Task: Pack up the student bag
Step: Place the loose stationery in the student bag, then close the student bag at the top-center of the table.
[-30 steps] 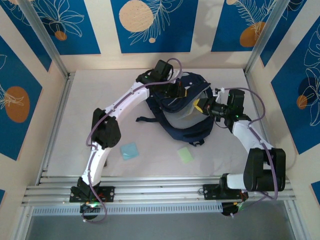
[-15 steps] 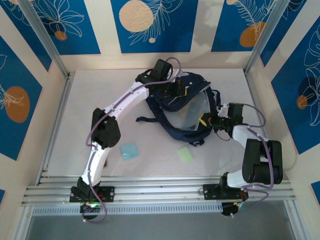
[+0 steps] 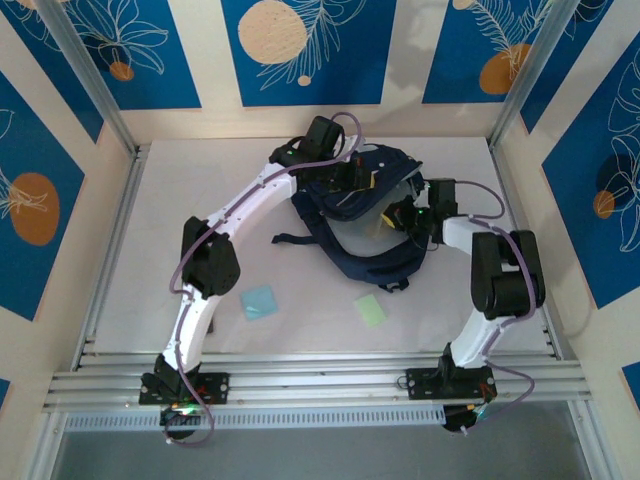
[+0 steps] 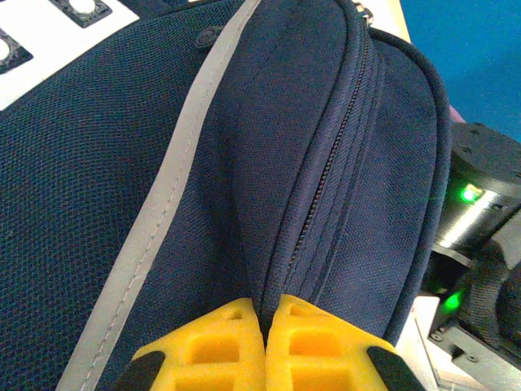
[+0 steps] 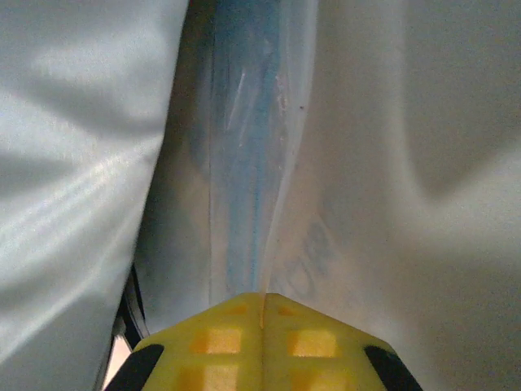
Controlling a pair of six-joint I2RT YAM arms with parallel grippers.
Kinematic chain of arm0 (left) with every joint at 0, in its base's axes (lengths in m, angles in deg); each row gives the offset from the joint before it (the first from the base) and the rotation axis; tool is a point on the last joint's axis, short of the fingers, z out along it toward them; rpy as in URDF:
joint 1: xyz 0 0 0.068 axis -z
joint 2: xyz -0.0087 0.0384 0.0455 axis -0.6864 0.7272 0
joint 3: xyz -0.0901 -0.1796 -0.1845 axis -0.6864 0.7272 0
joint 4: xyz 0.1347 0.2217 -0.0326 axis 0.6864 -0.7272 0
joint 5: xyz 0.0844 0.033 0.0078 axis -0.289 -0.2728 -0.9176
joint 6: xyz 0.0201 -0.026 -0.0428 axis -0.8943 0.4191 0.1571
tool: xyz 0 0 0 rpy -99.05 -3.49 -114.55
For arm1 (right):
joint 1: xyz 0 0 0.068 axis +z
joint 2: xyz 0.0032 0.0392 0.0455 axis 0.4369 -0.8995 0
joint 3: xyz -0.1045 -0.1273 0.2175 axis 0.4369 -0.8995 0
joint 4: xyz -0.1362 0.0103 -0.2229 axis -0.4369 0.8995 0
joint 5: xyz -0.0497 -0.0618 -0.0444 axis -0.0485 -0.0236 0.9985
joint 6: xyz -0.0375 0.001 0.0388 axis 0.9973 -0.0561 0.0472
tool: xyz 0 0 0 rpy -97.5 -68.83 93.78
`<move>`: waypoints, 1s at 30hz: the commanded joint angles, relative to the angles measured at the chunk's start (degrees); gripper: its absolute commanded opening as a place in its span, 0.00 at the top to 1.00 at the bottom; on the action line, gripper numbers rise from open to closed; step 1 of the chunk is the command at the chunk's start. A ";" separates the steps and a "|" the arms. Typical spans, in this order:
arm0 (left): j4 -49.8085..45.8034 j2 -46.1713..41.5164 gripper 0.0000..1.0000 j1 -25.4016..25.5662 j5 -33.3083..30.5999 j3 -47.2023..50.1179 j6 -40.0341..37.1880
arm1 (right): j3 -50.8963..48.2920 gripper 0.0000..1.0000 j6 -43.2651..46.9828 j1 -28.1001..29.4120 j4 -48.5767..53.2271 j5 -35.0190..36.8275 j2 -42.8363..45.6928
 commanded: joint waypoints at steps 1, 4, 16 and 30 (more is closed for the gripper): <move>3.02 -5.41 1.00 0.21 1.34 -0.54 -0.26 | 3.58 1.00 -5.80 2.99 -6.14 1.27 -3.21; 2.72 -5.59 1.00 0.02 0.40 0.04 -0.55 | 6.11 1.00 -6.04 4.06 -3.53 2.12 -5.23; 3.61 -13.32 0.69 -4.63 -9.95 13.56 -1.49 | 0.70 0.24 8.45 2.55 25.86 5.39 13.77; -7.52 -32.95 0.00 -12.82 -27.18 41.85 -8.83 | 0.19 0.01 18.69 6.16 48.43 14.57 30.44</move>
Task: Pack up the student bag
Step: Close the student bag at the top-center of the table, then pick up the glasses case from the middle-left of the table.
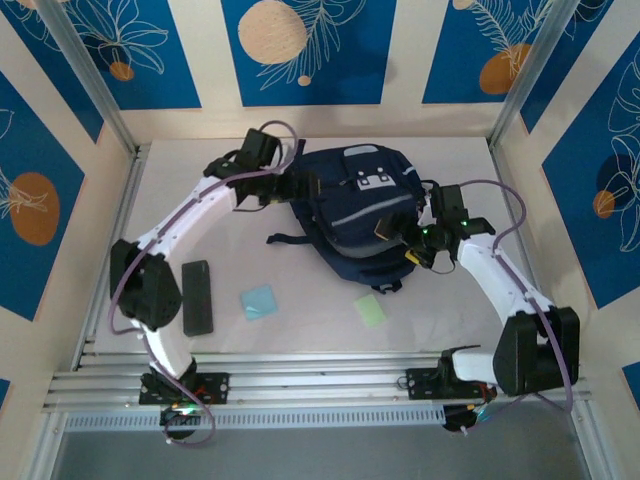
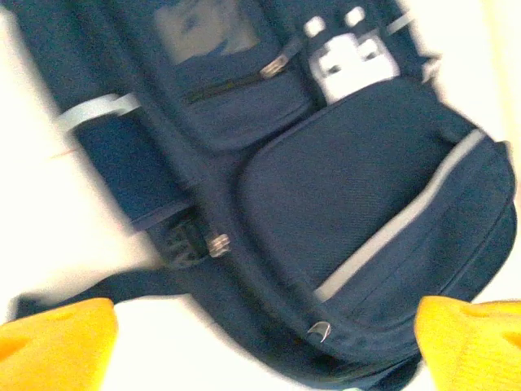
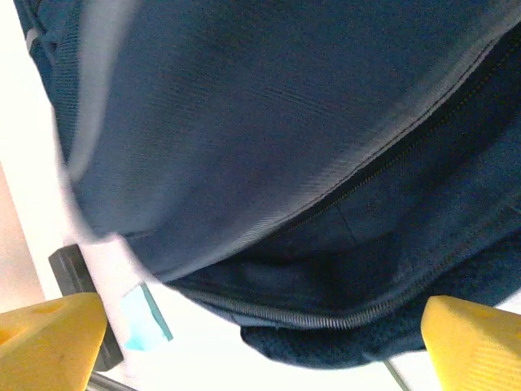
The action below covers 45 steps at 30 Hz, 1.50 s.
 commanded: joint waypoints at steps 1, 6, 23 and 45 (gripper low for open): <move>-5.47 -6.06 0.00 -3.65 -9.60 8.00 -3.21 | 1.30 0.01 2.81 1.04 5.14 1.69 1.86; -5.77 -13.73 0.00 -9.92 -14.05 20.57 -3.44 | 3.38 0.01 3.12 3.47 4.63 3.00 2.40; -4.13 -14.45 0.00 -24.75 -14.29 39.71 -4.34 | 2.25 0.01 -2.35 10.26 -2.55 9.14 0.04; -2.94 -6.61 0.21 -28.51 -13.65 41.19 -11.26 | 2.17 0.00 -2.65 10.34 -1.86 12.37 1.82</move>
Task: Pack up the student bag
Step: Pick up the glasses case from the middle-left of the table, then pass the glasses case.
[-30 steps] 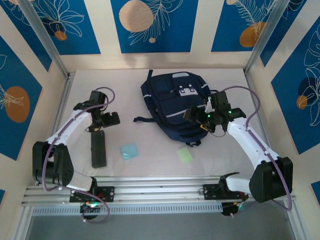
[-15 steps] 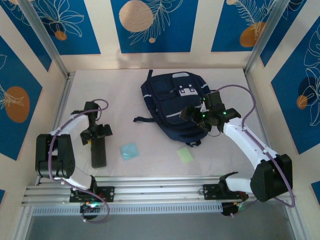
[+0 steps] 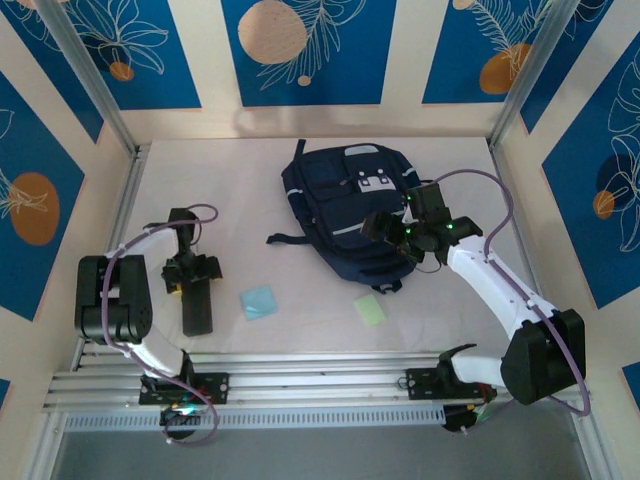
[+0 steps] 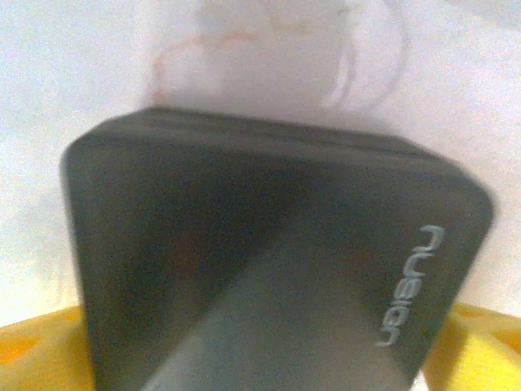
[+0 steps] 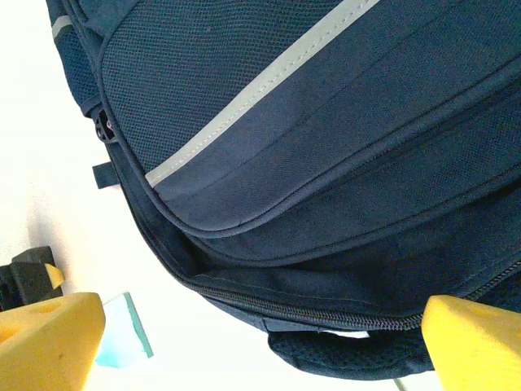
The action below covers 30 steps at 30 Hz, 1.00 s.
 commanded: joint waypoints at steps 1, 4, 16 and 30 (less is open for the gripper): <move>-0.30 0.85 0.28 -0.65 0.29 0.43 -0.84 | -0.53 0.00 -0.52 0.22 0.04 1.33 1.59; -0.22 0.65 0.36 -0.27 2.46 -1.03 -0.18 | -0.77 0.00 0.73 0.23 -1.24 -0.05 1.74; 8.84 -4.05 0.41 12.03 19.47 -13.29 21.69 | -3.14 0.01 8.50 4.33 -19.68 -19.78 -2.58; 27.02 0.59 0.41 27.13 23.53 -19.24 41.46 | -3.11 0.05 7.33 12.22 -33.32 -26.24 -11.74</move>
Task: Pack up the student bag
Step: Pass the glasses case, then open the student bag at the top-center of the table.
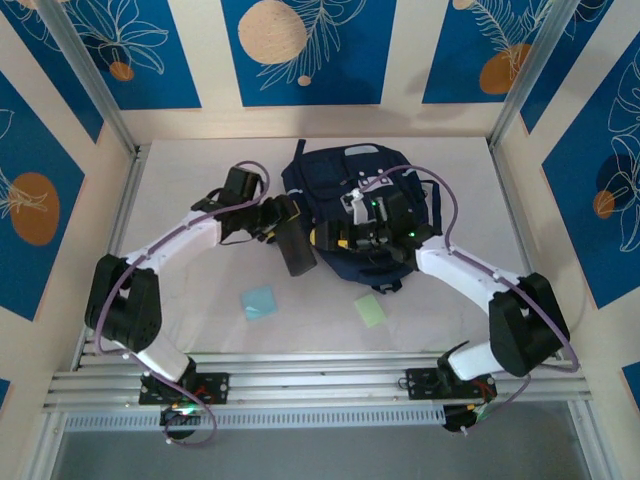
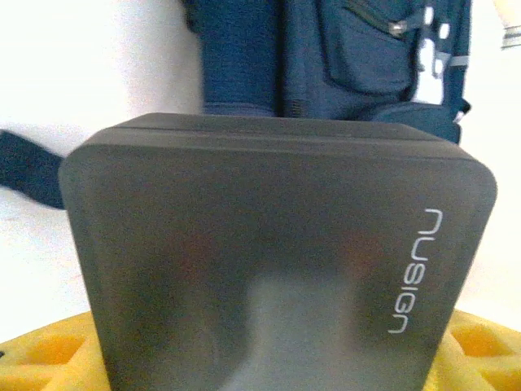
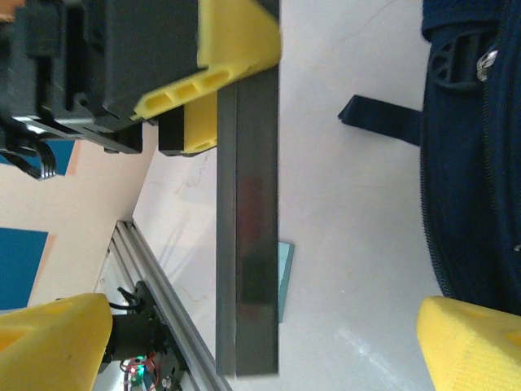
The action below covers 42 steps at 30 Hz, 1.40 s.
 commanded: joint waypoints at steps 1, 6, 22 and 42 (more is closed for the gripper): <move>4.99 0.96 0.41 1.41 2.71 -2.94 5.23 | 0.88 0.06 0.17 0.83 -2.30 -3.20 -2.51; 5.23 0.93 0.41 2.87 1.33 -3.80 5.39 | 1.03 0.24 -1.28 0.99 -3.71 -6.03 -4.91; -5.01 2.89 0.00 3.99 -5.16 -14.20 -9.29 | 0.44 0.78 -2.02 -8.72 2.80 -14.12 0.80; -15.22 23.53 0.13 20.22 -9.82 -36.37 -49.40 | -4.19 0.78 -1.10 -53.14 22.56 -16.54 9.42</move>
